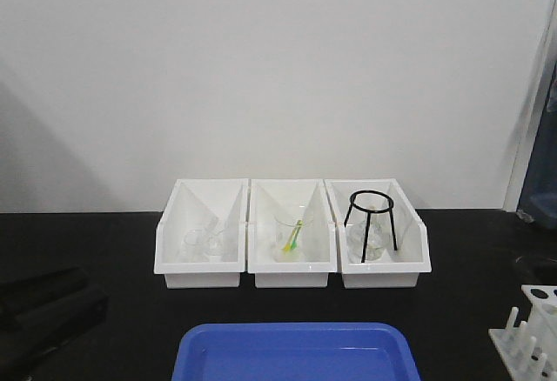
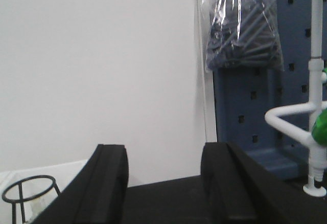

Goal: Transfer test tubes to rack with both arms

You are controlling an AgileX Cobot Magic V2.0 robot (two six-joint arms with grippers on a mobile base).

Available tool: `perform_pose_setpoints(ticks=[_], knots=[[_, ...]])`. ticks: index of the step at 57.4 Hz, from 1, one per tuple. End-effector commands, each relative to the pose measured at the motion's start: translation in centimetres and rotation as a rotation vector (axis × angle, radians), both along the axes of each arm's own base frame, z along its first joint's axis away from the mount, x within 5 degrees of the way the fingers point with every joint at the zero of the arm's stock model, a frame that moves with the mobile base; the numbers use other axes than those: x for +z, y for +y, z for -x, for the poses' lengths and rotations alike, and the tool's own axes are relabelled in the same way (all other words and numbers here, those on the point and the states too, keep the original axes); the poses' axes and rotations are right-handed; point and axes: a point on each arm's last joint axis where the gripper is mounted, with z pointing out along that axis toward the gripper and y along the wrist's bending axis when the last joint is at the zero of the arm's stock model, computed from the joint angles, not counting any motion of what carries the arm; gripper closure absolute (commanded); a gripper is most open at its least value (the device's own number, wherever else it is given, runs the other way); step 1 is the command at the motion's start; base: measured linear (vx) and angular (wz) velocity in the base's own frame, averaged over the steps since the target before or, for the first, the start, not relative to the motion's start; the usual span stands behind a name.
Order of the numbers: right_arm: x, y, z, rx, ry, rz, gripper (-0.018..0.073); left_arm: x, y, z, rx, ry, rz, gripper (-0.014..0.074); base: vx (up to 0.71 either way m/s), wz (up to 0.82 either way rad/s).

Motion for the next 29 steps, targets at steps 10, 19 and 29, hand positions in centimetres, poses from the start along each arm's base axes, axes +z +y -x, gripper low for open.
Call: perform_pose_setpoints(ticks=[10, 19, 29], knots=[[6.2, 2.0, 4.6, 0.021, -0.005, 0.104, 0.0312, 1.0, 0.1, 0.3, -0.008, 0.002, 0.016, 0.041, 0.0, 0.0], [7.6, 2.7, 8.0, -0.025, 0.096, 0.094, 0.0526, 0.5, 0.1, 0.4, -0.011, 0.04, -0.02, 0.0594, 0.0, 0.0], [8.7, 3.4, 10.8, -0.062, 0.097, 0.078, 0.0573, 0.5, 0.1, 0.4, -0.013, 0.044, -0.012, 0.0617, 0.0, 0.0]])
